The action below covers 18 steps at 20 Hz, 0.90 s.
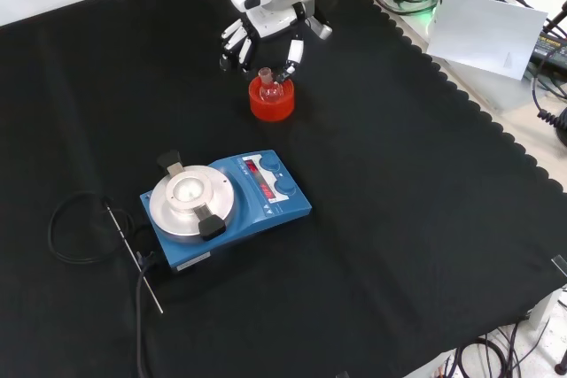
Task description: Pick up the round-bottom flask.
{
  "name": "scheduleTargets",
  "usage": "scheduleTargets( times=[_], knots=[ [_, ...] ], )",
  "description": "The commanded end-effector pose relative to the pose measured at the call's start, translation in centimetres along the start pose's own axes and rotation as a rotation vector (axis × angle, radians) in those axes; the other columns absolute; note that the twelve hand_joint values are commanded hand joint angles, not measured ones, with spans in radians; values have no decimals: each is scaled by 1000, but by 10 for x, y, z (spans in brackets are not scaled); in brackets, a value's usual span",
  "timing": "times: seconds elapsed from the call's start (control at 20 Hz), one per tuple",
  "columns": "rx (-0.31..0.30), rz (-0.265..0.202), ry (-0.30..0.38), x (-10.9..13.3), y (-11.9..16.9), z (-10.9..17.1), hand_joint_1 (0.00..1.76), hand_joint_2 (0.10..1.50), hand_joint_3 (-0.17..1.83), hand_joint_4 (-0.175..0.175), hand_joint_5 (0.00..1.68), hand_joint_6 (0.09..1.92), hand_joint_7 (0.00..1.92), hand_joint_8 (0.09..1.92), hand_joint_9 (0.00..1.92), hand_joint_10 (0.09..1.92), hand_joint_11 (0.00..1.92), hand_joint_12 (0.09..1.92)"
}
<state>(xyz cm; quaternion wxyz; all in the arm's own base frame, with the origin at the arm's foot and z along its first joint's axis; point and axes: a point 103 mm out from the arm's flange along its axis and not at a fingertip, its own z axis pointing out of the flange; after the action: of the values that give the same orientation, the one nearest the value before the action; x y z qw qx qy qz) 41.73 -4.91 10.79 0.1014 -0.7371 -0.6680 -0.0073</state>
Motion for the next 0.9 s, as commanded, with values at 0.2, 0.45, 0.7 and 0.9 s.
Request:
scheduleTargets(
  times=[0.2, 0.45, 0.7, 0.9],
  knots=[
    [6, 6, -12, 0, 1, 0, 938, 625, 667, -77, 948, 822, 301, 730, 532, 677, 251, 1376],
    [-10, 12, -38, 0, 0, -2, 1063, 792, 476, 154, 1135, 810, 357, 729, 573, 666, 284, 1362],
    [-8, 11, -22, 1, 0, -14, 1092, 674, 722, 175, 1160, 900, 426, 708, 641, 621, 335, 1340],
    [-2, 7, -12, 7, -1, -35, 1096, 642, 793, 175, 1156, 942, 435, 711, 650, 617, 343, 1340]
  ],
)
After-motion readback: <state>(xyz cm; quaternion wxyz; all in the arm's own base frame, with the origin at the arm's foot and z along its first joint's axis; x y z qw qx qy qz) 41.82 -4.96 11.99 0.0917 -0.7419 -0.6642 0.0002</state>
